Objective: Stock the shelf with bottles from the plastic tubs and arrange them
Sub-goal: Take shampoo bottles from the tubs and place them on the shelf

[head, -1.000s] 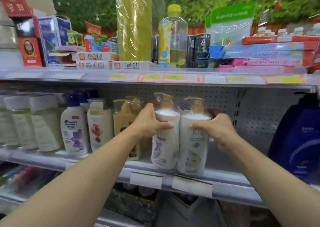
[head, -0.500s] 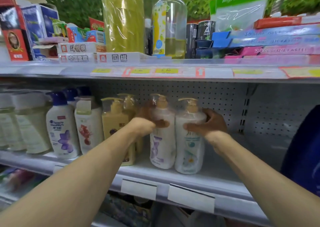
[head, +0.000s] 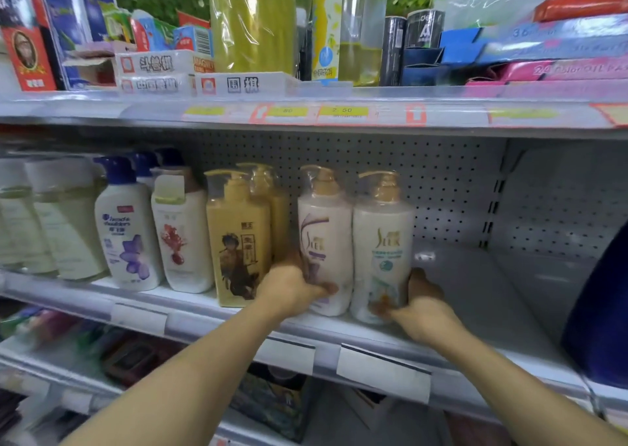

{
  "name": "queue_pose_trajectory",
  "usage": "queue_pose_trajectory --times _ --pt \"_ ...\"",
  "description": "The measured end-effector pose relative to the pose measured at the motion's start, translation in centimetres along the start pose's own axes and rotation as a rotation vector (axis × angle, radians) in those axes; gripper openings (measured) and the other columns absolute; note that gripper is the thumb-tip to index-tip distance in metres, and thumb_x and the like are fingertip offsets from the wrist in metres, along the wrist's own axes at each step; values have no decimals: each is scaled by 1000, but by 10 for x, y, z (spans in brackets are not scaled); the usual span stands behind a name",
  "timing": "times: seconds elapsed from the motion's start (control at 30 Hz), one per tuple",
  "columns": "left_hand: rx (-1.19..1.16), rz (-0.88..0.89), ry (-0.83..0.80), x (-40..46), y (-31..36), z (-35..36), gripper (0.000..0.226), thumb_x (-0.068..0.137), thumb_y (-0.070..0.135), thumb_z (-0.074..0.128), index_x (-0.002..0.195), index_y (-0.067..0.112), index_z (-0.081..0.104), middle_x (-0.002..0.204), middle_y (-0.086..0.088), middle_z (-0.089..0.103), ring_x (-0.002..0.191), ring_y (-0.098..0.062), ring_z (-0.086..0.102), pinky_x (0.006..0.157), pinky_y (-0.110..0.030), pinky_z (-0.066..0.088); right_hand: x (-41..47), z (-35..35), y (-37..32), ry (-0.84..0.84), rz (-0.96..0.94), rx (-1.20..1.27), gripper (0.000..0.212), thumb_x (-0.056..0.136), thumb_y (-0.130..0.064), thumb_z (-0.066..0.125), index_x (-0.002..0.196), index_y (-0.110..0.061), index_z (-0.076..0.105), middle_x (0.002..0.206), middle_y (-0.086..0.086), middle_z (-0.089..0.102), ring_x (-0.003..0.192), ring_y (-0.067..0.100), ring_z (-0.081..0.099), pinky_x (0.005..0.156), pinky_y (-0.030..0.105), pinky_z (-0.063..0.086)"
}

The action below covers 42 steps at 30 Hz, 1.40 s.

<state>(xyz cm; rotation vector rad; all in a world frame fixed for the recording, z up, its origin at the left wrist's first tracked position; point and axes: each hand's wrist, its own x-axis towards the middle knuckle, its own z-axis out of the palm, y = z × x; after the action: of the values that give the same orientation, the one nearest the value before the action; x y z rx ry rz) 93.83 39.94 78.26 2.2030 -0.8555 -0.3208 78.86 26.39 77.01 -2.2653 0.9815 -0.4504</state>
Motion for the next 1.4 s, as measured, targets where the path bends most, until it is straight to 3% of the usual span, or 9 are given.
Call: queue_pose_trajectory --times 0.1,0.23,0.37,0.73,0.9,1.0,1.1,1.23,1.4 --pt "21 -5 24 7 1 1 44 76 40 78 103 23 48 89 11 58 82 -9 56 90 -34 51 9 4 -3 -1 35 -7 63 69 -41 81 110 -11 43 112 7 60 89 24 59 75 33 52" --pt "81 -39 107 16 2 9 56 80 42 73 122 17 45 115 -4 60 104 -26 60 93 -41 50 22 11 -10 10 66 11 65 67 -39 82 110 -11 42 120 9 58 101 28 60 82 37 52" --pt "109 -72 194 25 3 18 63 84 41 69 132 12 40 122 -10 59 109 -31 60 90 -41 51 30 17 -16 38 69 1 64 69 -38 81 108 -11 37 121 11 57 103 30 59 84 43 53" --pt "188 -103 270 35 12 22 57 86 42 66 126 9 42 116 -11 60 105 -29 61 77 -35 47 44 23 -18 101 39 -3 63 70 -36 78 110 -8 38 120 14 58 107 36 57 86 47 51" --pt "240 -129 217 24 12 19 54 86 29 68 129 12 40 121 -9 58 108 -29 60 79 -34 48 38 22 -18 131 43 -213 48 83 -34 63 116 -9 39 121 14 53 111 34 51 89 43 49" --pt "340 -87 185 8 5 15 40 89 26 62 124 12 47 114 -9 60 105 -29 61 79 -32 48 21 17 -23 148 23 -324 46 84 -33 59 119 -9 40 121 14 49 112 32 46 88 39 46" --pt "477 -49 189 -15 4 7 27 92 25 59 113 10 58 113 -9 62 106 -28 60 74 -31 42 -5 14 -30 135 -52 -382 57 79 -31 68 124 -10 39 122 13 47 113 31 44 88 37 46" --pt "484 -17 254 -47 -2 -6 41 90 37 63 118 13 44 115 -7 60 106 -28 59 73 -33 38 -43 21 -44 131 -160 -415 68 79 -42 70 130 -11 37 129 14 45 118 32 41 94 38 43" --pt "435 13 274 -88 -39 -21 42 90 35 62 121 16 42 115 -5 57 105 -25 56 71 -34 39 -85 54 -58 59 -289 -395 70 83 -41 65 138 -14 31 139 8 37 126 27 29 102 35 34"
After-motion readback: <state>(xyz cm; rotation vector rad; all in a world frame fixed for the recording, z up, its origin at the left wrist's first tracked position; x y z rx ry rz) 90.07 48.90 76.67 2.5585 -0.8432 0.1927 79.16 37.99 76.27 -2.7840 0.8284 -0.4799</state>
